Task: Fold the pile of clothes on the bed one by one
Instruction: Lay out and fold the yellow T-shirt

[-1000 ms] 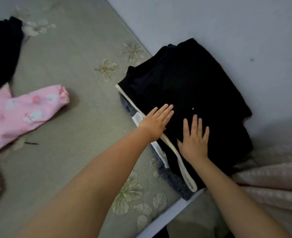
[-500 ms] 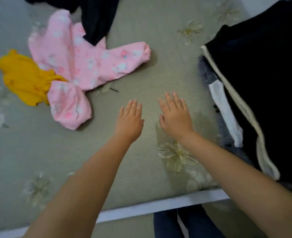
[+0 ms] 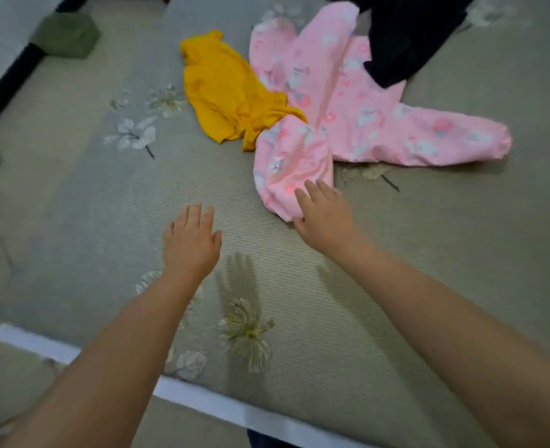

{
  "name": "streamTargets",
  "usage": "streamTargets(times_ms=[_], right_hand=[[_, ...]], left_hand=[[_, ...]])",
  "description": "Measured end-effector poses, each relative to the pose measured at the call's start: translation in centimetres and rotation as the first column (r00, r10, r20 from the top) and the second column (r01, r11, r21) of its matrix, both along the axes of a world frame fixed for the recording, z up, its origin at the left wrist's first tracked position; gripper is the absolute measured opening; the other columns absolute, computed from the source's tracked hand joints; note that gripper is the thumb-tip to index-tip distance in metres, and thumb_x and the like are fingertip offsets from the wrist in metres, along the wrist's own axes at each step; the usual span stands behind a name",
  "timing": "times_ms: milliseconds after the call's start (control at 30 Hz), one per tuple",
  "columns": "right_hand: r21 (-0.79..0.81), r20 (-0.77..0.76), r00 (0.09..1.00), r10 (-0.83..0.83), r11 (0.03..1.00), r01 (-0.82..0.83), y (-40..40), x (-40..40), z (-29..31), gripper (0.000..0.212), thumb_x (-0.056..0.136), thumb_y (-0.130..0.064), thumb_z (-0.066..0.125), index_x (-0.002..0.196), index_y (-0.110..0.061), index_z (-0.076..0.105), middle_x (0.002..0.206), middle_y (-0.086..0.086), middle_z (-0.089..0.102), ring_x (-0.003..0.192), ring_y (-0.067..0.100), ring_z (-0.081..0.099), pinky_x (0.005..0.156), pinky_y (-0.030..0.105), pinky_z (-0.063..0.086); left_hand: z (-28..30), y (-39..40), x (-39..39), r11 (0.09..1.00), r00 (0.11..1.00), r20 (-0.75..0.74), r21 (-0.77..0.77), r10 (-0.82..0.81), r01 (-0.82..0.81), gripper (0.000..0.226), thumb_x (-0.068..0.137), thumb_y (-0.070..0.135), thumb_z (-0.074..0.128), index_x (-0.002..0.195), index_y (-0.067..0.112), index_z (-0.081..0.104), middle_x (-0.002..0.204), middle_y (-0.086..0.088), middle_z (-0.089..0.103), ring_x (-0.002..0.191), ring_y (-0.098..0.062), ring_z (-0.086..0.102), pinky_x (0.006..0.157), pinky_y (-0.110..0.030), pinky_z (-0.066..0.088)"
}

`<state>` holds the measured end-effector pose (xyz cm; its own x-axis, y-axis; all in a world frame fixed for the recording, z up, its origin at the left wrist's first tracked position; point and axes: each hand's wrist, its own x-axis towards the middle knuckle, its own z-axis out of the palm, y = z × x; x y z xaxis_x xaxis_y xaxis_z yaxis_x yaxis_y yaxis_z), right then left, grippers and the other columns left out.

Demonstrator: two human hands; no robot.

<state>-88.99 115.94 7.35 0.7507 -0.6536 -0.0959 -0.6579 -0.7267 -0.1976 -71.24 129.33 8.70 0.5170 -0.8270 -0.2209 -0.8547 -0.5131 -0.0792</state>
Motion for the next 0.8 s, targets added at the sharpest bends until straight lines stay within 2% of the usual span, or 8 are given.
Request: streamTargets(times_ms=[167,333,500,600,633,733,800], right_hand=[[-0.043,-0.124,0.990,-0.065,0.997,0.060,-3.1,8.4,-2.8,0.051,0.093,-0.027,0.040,0.138,-0.006,0.032,0.146,0.011,0.029,0.133,0.024,0.028,0.102,0.041,0.028],[-0.120,-0.192,0.971,-0.143,0.985,0.121,-7.9,15.2,-5.4,0.045,0.093,-0.026,0.042,0.133,-0.005,0.038,0.139,0.015,0.039,0.127,0.029,0.035,0.098,0.039,0.031],[-0.235,-0.213,0.962,-0.173,0.964,0.122,-13.4,20.2,-7.3,0.046,0.091,-0.026,0.043,0.133,-0.007,0.039,0.139,0.012,0.038,0.127,0.027,0.034,0.097,0.037,0.031],[-0.252,-0.289,0.932,-0.219,0.957,0.147,-16.5,22.6,-8.5,0.055,0.090,-0.029,0.046,0.139,-0.008,0.031,0.148,0.014,0.026,0.136,0.027,0.024,0.108,0.040,0.024],[-0.253,-0.322,0.915,-0.241,0.954,0.162,-17.3,23.2,-9.0,0.054,0.091,-0.029,0.046,0.139,-0.009,0.033,0.147,0.015,0.027,0.136,0.028,0.024,0.109,0.042,0.022],[-0.239,-0.352,0.886,-0.302,0.944,0.227,-18.4,24.4,-9.9,0.033,0.094,-0.021,0.042,0.122,-0.009,0.054,0.129,0.017,0.050,0.123,0.031,0.041,0.112,0.044,0.011],[-0.197,-0.270,0.916,-0.297,0.948,0.249,-18.2,24.6,-9.8,0.028,0.093,-0.014,0.043,0.110,-0.005,0.063,0.115,0.020,0.058,0.111,0.035,0.049,0.105,0.038,0.020]], left_hand=[[-6.2,-1.4,8.5,1.000,0.993,-0.116,0.000,0.012,-0.012,0.051,0.097,0.034,0.033,0.143,0.013,0.024,0.152,-0.007,0.020,0.140,-0.027,0.014,0.110,-0.043,0.018],[-12.6,-5.0,14.0,0.999,0.975,-0.222,-0.036,-0.026,0.018,0.053,0.097,0.034,0.033,0.143,0.011,0.023,0.152,-0.009,0.021,0.139,-0.028,0.014,0.110,-0.040,0.017],[-17.2,-7.9,16.4,0.989,0.957,-0.288,-0.129,0.036,-0.076,0.060,0.095,0.040,0.030,0.146,0.012,0.015,0.155,-0.007,0.009,0.142,-0.023,0.004,0.111,-0.039,0.002],[-18.3,-8.7,16.9,0.982,0.963,-0.268,-0.169,0.035,-0.083,0.064,0.092,0.045,0.024,0.146,0.012,0.014,0.155,-0.005,0.012,0.143,-0.019,0.004,0.109,-0.037,-0.007],[-18.3,-8.6,17.0,0.983,0.962,-0.270,-0.166,0.035,-0.082,0.065,0.092,0.046,0.023,0.146,0.011,0.016,0.154,-0.005,0.014,0.143,-0.019,0.006,0.108,-0.036,-0.009],[-17.9,-8.5,17.2,0.984,0.950,-0.310,-0.158,0.028,-0.081,0.065,0.092,0.048,0.018,0.145,0.011,0.019,0.153,-0.005,0.017,0.142,-0.019,0.010,0.108,-0.035,-0.012],[-17.7,-8.6,17.3,0.986,0.940,-0.340,-0.143,0.032,-0.085,0.072,0.085,0.052,0.017,0.145,0.012,0.016,0.154,-0.004,0.014,0.142,-0.016,0.006,0.107,-0.033,-0.015]])
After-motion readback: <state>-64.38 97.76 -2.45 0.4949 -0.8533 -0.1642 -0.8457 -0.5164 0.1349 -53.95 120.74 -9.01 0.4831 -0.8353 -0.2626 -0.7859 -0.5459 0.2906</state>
